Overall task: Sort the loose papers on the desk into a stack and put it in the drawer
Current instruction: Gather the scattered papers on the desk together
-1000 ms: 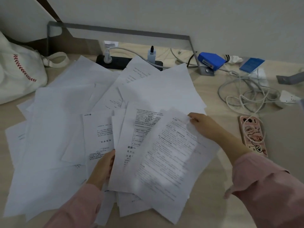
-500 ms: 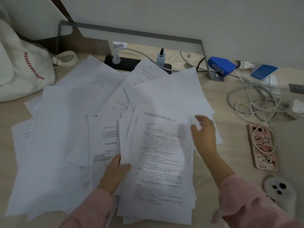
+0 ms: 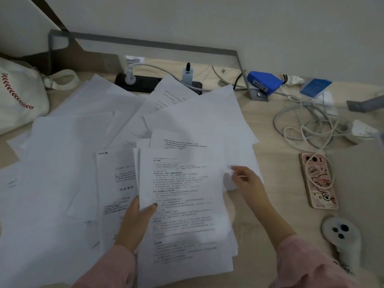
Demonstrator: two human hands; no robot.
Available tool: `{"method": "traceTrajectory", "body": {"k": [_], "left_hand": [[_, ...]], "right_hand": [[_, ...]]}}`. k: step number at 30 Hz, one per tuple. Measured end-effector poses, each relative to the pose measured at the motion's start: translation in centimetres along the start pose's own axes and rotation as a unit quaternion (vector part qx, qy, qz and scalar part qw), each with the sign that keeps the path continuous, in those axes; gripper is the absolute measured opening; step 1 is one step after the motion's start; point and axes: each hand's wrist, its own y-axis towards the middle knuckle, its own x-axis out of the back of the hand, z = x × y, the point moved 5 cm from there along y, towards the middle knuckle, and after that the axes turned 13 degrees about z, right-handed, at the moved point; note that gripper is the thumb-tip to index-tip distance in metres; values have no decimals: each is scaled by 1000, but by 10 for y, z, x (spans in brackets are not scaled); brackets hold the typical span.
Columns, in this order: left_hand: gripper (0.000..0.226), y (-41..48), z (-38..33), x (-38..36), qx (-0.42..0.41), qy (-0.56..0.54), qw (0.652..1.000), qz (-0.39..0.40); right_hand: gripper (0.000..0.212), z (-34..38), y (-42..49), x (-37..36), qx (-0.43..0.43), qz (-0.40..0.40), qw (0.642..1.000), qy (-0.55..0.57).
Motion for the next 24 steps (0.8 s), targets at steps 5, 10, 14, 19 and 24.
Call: {"method": "traceTrajectory", "body": {"k": [5,10,14,19,24], "left_hand": [[22,-4,0,23,-6,6,999,-38],[22,-1,1,32,3,22,999,-46],[23,2,2,33,16,29,998,-44],[20,3,4,35,28,27,998,-40],[19,3,2,35,32,28,998,-37]], "right_hand": [[53,1,43,51,-33,-135,990,-17],[70,4,72,61,-78,-105,988,87],[51,-3,81,53,-102,-59,980,163],[13,2,76,39,-67,-21,983,167],[16,14,73,37,-16,-28,986,166]]}}
